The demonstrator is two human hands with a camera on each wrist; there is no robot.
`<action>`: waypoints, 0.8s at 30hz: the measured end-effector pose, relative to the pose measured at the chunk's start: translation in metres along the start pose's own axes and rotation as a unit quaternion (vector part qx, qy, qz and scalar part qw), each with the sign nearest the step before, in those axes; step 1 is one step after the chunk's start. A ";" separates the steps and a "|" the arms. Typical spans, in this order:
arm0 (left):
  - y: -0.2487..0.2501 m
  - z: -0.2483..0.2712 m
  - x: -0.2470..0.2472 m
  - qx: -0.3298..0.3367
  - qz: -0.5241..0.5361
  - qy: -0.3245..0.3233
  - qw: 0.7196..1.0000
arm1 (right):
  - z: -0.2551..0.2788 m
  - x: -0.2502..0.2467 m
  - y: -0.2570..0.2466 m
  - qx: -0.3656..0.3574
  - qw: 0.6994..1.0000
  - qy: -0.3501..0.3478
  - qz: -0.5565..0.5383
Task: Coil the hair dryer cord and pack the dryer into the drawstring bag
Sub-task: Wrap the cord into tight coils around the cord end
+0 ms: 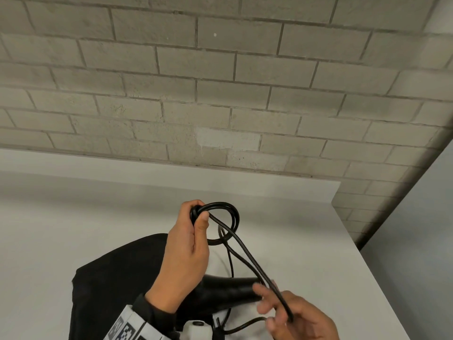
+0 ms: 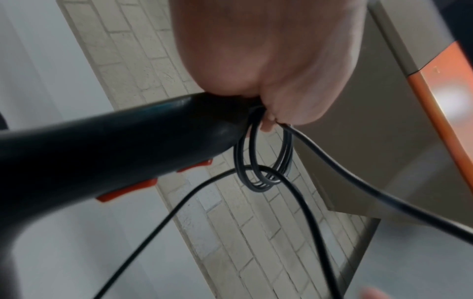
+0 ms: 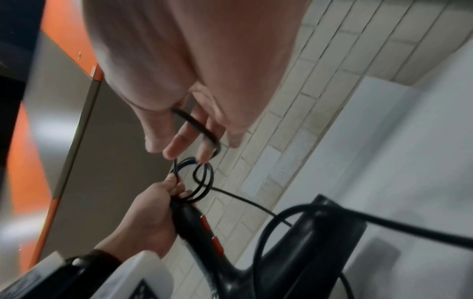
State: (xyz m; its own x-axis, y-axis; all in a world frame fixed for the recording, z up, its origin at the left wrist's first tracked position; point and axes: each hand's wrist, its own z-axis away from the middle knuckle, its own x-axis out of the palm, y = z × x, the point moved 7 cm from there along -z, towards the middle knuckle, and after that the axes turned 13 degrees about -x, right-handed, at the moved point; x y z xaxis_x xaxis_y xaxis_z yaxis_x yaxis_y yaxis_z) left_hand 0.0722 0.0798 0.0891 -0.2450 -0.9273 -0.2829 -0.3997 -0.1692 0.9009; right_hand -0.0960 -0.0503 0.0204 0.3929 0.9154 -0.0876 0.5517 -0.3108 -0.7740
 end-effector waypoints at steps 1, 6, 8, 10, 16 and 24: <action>-0.002 -0.001 -0.002 -0.003 -0.003 0.001 1.000 | 0.002 -0.008 -0.001 0.022 0.999 0.039 -0.009; -0.003 -0.003 -0.001 -0.004 -0.011 -0.006 1.000 | 0.023 -0.046 0.008 0.229 0.959 0.145 -0.085; 0.000 -0.001 0.003 0.005 -0.011 -0.017 1.000 | 0.022 -0.050 0.013 0.282 0.951 0.069 -0.105; 0.001 -0.001 0.006 0.011 -0.009 -0.018 1.000 | 0.017 -0.061 0.013 0.268 0.962 0.018 -0.036; -0.006 -0.006 0.001 -0.012 0.001 -0.010 1.000 | -0.002 -0.075 0.024 0.120 0.963 0.108 -0.215; -0.001 -0.003 0.004 0.009 -0.026 -0.019 0.999 | 0.018 -0.093 0.047 0.190 0.948 0.014 -0.256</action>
State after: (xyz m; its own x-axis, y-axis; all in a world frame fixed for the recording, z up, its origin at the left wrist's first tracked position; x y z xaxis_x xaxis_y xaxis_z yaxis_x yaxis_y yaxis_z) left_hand 0.0743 0.0749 0.0880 -0.2572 -0.9040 -0.3414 -0.4276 -0.2104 0.8791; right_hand -0.1201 -0.1459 -0.0196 0.1677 0.9129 0.3721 0.3715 0.2911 -0.8816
